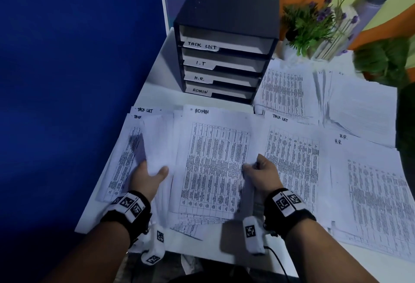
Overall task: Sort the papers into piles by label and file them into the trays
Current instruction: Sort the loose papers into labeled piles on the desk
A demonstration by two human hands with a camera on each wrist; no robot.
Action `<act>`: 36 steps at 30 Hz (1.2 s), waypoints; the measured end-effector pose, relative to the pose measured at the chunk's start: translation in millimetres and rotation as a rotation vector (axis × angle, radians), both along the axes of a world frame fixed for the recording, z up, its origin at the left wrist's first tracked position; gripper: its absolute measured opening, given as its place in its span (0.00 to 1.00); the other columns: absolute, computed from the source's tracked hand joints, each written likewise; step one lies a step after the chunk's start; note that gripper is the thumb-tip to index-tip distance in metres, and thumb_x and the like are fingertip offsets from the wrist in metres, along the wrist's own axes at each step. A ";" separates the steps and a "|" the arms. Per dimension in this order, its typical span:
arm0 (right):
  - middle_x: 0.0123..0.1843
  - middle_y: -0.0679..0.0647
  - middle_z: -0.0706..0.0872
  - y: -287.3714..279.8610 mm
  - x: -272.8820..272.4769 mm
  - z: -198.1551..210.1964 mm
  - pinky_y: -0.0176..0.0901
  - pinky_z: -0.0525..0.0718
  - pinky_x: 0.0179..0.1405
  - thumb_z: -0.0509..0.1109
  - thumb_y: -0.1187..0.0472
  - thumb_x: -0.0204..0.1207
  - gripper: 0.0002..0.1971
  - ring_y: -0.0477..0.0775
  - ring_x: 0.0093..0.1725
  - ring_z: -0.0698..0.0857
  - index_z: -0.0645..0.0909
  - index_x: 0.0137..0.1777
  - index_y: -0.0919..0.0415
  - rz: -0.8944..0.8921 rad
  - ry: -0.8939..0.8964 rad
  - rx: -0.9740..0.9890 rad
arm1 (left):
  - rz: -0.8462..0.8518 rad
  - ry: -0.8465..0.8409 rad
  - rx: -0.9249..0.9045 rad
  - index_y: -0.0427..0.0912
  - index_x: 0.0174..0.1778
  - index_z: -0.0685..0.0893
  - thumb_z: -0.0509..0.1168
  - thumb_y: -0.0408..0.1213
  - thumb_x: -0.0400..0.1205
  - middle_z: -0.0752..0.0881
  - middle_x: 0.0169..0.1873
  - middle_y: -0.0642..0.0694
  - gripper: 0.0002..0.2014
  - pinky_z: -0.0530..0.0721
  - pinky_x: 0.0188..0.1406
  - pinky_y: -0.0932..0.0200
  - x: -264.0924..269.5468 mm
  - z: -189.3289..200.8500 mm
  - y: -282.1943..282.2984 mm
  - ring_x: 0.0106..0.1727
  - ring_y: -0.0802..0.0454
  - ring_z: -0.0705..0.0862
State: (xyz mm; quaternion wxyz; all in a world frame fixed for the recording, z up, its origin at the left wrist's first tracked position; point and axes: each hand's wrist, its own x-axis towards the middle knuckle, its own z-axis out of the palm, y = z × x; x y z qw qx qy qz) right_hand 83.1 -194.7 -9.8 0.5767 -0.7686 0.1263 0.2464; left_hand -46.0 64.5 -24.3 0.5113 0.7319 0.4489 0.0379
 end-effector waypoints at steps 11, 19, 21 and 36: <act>0.30 0.57 0.82 -12.4 -1.9 1.3 0.47 0.78 0.28 0.67 0.79 0.73 0.07 0.54 0.29 0.78 0.80 0.42 0.67 0.001 0.026 0.088 | 0.069 -0.009 0.010 0.39 0.58 0.83 0.74 0.37 0.77 0.87 0.50 0.42 0.15 0.81 0.55 0.52 -2.2 3.0 4.8 0.51 0.42 0.85; 0.28 0.51 0.84 -11.0 -0.9 -5.2 0.59 0.81 0.38 0.67 0.76 0.74 0.13 0.56 0.29 0.79 0.82 0.46 0.56 -0.015 0.031 0.110 | 0.094 -0.013 -0.007 0.42 0.59 0.83 0.77 0.42 0.73 0.88 0.52 0.44 0.20 0.83 0.61 0.47 -1.2 2.1 1.0 0.54 0.43 0.86; 0.27 0.47 0.82 -10.2 -0.8 -3.5 0.56 0.83 0.36 0.65 0.77 0.75 0.19 0.53 0.27 0.78 0.80 0.45 0.48 0.011 0.000 0.122 | 0.112 -0.042 -0.046 0.43 0.59 0.83 0.75 0.43 0.75 0.88 0.51 0.46 0.18 0.83 0.61 0.47 -1.2 1.4 -0.9 0.54 0.43 0.86; 0.25 0.50 0.81 -14.6 -4.2 1.6 0.46 0.75 0.32 0.65 0.78 0.76 0.23 0.49 0.27 0.75 0.86 0.29 0.51 -0.087 0.043 0.300 | 0.156 -0.155 -0.126 0.50 0.58 0.84 0.70 0.43 0.80 0.88 0.48 0.52 0.11 0.77 0.55 0.57 -0.4 16.6 -5.9 0.53 0.46 0.84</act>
